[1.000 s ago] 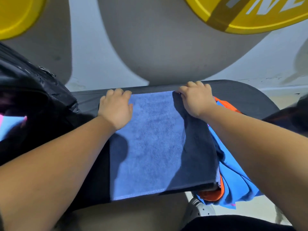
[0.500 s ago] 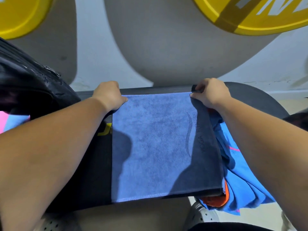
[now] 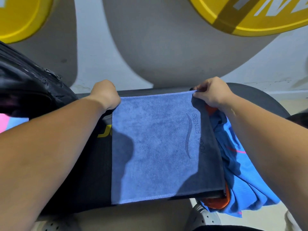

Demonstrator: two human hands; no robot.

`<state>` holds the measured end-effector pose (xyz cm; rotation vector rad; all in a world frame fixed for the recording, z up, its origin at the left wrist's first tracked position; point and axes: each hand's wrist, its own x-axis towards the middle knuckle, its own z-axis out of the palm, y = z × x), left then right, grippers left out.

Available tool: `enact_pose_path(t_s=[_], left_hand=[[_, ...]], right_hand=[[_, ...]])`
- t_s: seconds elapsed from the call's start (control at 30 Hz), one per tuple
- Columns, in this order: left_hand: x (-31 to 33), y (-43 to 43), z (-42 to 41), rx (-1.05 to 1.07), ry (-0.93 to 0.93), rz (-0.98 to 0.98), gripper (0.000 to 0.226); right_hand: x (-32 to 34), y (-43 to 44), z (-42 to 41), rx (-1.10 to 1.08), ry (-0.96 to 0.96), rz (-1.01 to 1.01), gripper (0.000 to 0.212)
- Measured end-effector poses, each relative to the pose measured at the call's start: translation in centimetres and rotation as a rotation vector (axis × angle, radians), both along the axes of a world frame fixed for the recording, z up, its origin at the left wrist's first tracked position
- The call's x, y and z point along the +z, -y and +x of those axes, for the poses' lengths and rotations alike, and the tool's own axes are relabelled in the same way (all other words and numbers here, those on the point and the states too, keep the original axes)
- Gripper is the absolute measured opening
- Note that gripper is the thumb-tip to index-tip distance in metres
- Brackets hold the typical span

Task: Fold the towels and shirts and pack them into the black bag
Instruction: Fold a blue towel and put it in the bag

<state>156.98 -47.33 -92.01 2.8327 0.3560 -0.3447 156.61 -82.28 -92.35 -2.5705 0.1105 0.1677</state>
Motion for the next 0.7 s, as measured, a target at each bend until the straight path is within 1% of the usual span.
enact_pose_path(t_s=[0.07,0.17,0.23,0.3,0.33,0.43,0.6,0.7], left_hand=[[0.1,-0.2,-0.1,-0.069,-0.036,0.084,0.01],[0.1,-0.4,-0.6,-0.059,-0.023,0.061,0.009],[0.3,-0.3,-1.1,0.003,0.044,-0.005,0.007],[0.8,-0.1,-1.6,0.045,0.129,-0.058,0.01],[1.3,0.0,-2.0,0.038,0.166,-0.067,0.013],[3.0,0.5,-3.4,-0.049,0.242,-0.025,0.02],[5.3,0.3,-7.0,-0.144,0.329,-0.027,0.02],[6.3,-0.4,-10.2,-0.237,0.32,-0.025,0.018]], right_hand=[[0.4,-0.4,0.1,0.065,-0.026,-0.102,0.007],[0.4,-0.7,0.2,0.14,-0.001,-0.186,0.008],[0.5,-0.5,0.4,0.138,0.03,-0.196,0.01],[0.9,-0.3,0.5,0.163,0.058,-0.253,0.019],[1.3,-0.2,0.4,0.179,0.059,-0.298,0.024],[3.2,0.0,-0.1,0.224,0.036,-0.405,0.025],[6.8,0.2,-3.1,0.307,0.057,-0.346,0.017],[9.2,0.4,-6.6,0.376,-0.006,-0.311,0.008]])
